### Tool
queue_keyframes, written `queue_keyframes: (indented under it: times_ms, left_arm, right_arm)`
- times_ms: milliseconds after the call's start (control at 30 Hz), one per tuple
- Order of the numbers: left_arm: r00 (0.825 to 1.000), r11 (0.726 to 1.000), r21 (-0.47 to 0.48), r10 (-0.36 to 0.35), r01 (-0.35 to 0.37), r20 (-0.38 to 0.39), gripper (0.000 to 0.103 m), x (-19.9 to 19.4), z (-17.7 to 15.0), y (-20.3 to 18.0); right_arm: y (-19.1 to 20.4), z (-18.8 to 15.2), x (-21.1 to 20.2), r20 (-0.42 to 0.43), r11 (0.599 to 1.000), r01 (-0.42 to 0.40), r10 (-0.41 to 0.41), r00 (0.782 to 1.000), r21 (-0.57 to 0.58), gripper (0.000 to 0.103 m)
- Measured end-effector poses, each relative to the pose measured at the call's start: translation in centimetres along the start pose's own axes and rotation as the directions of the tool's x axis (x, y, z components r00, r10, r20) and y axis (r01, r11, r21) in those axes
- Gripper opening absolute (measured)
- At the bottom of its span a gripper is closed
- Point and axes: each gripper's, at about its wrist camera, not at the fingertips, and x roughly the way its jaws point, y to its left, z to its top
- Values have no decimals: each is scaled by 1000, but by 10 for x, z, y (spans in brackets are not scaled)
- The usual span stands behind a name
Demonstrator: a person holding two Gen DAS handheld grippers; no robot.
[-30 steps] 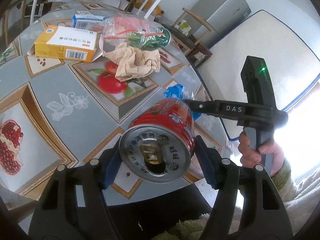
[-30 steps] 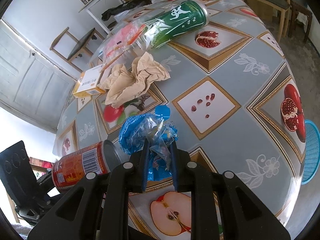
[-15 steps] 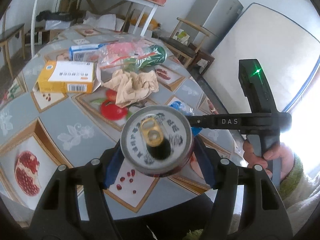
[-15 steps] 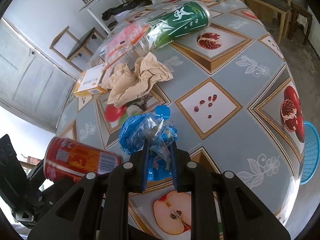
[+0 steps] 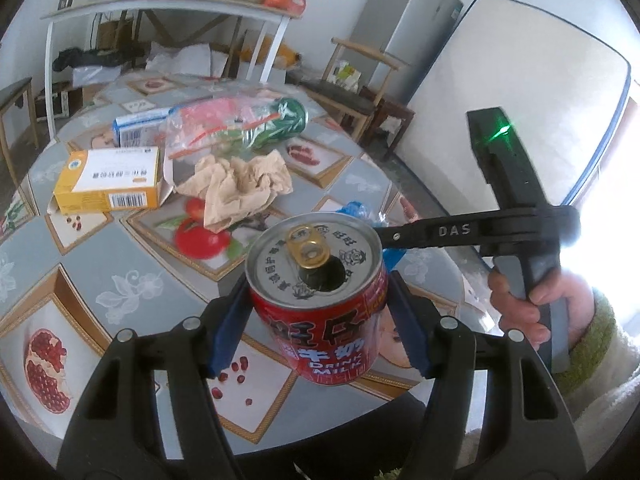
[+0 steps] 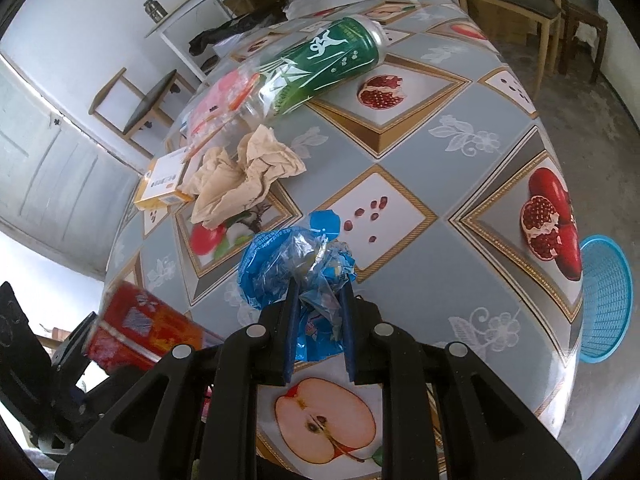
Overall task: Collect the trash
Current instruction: 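Regrip the red can with the left tool while the right tool holds the blue bag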
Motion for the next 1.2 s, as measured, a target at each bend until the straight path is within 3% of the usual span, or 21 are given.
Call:
queue_keyframes:
  times_ms: [133,300,567,767,900,1200]
  left_arm:
    - [997,994,77,70,-71,16,63,1,-5,-6]
    - [995,985,142,95,-95,2,64,3,-13,-14]
    - [996,990,112,84,-82,-18,77,2,-13,-13]
    - [998,997,47,54,-53,-21,76,4,-4,-5]
    - [999,1000,14,21,-21,-25,66,3,-2,0]
    - [999,997,50,52,-52,-8,66,1,-1,-5]
  right_arm:
    - [0,0,2,-3,1000,-6,6,1000,0,19]
    - [2,-1,3,-6,1000,-11,11,1000,-2,19]
    - [2,-1,3,-7,1000,-9,9,1000,-2,19]
    - [3,-1,3,-6,1000,-8,8,1000,-2,19]
    - [4,-1,2,-5,1000,-5,5,1000,-1,19]
    - [6,0,1,-2,1000,-5,5,1000,-6,19]
